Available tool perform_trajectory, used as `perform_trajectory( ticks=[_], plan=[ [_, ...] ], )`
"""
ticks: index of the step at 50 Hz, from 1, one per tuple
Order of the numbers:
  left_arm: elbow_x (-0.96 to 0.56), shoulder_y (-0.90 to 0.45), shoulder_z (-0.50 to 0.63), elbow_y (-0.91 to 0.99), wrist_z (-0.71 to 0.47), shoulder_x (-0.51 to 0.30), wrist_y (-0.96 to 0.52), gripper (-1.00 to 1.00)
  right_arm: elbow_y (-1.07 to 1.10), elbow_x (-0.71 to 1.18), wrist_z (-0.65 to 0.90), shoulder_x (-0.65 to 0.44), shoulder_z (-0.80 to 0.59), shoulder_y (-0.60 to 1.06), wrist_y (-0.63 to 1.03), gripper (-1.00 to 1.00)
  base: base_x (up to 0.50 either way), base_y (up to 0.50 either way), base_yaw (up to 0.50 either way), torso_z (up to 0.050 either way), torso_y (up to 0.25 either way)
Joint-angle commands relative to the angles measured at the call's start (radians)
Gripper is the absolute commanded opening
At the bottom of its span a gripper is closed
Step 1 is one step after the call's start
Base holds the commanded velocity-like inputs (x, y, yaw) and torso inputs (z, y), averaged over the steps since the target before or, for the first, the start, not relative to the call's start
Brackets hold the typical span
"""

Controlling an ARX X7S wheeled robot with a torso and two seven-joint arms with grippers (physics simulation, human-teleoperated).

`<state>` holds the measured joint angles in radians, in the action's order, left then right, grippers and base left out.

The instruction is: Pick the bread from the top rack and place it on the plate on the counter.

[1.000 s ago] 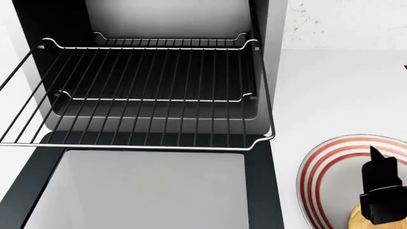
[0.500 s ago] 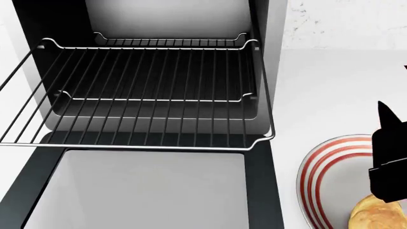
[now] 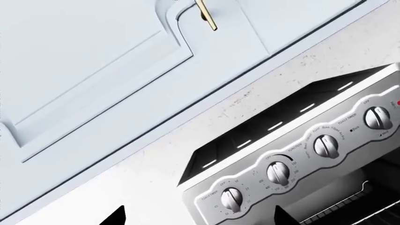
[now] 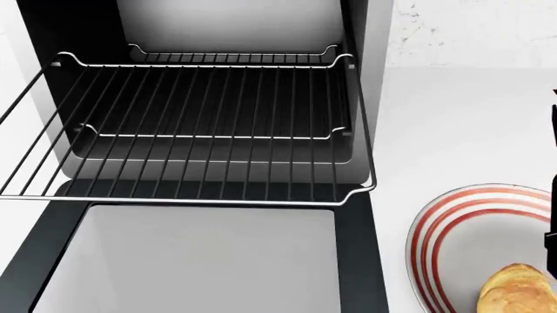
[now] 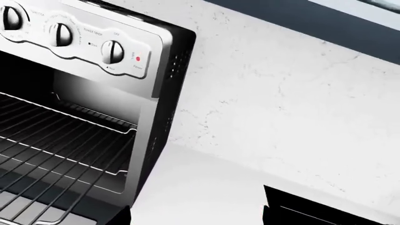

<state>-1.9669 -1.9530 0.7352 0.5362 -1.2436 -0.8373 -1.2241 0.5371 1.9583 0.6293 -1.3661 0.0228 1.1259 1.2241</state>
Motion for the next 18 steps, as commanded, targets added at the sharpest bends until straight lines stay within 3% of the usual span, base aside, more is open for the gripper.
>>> perform_trajectory(
  ticks=[1,8,18],
  plan=[
    [0.024,-0.004,-0.021,-0.005,0.027,0.021,0.018,1.00,-0.006,0.056,0.004,-0.001,-0.078,0.177,0.028,1.00,0.00,0.00,0.00,0.000,0.000],
    [0.038,-0.002,-0.020,-0.007,0.038,0.027,0.021,1.00,-0.064,0.146,0.090,0.032,-0.224,0.436,0.118,1.00,0.00,0.00,0.00,0.000,0.000],
    [0.025,-0.013,-0.015,-0.004,0.029,0.021,0.025,1.00,-0.096,0.231,0.163,0.046,-0.306,0.592,0.161,1.00,0.00,0.00,0.00,0.000,0.000]
  ],
)
